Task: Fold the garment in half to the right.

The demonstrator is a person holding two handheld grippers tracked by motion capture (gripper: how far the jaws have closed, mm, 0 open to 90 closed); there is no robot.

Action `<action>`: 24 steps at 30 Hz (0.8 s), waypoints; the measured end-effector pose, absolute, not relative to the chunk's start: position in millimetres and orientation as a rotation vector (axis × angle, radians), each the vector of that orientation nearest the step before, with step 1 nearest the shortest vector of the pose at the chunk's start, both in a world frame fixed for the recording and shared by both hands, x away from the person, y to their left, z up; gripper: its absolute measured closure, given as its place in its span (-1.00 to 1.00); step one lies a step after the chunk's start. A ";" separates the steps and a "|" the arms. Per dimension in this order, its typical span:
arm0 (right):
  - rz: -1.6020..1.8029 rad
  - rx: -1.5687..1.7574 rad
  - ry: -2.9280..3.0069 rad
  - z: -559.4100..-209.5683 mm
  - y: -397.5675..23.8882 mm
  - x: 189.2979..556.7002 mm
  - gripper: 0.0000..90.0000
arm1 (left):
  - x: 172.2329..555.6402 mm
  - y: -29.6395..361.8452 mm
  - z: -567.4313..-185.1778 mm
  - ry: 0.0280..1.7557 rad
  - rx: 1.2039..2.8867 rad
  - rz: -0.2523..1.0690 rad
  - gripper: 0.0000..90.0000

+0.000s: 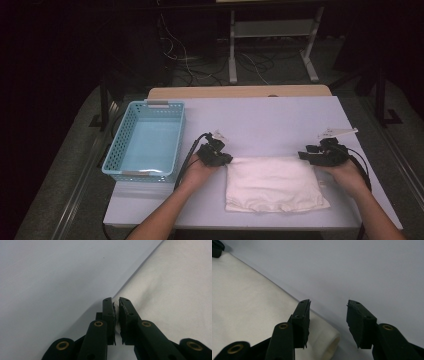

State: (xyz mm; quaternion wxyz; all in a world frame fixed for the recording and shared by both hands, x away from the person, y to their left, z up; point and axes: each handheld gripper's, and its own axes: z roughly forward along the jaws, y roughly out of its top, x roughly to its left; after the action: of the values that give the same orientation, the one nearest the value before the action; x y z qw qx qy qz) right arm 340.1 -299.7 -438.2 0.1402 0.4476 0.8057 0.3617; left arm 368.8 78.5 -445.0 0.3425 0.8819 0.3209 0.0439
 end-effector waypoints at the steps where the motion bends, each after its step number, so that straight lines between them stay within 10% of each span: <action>1: 1.045 1.302 2.328 -439.0 -301.2 340.3 0.18 | 368.8 78.5 -445.0 0.834 2.293 0.114 0.83; 24: 0.980 1.381 2.419 -450.1 -309.6 339.6 0.82 | 368.1 78.5 -444.9 0.838 2.290 0.113 0.86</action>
State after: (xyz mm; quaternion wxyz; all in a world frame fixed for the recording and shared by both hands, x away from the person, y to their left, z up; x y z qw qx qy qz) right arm 339.6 -309.6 -450.1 0.0944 0.4655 0.8157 0.3303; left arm 368.1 78.5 -444.9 0.3432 0.8811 0.3226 0.0436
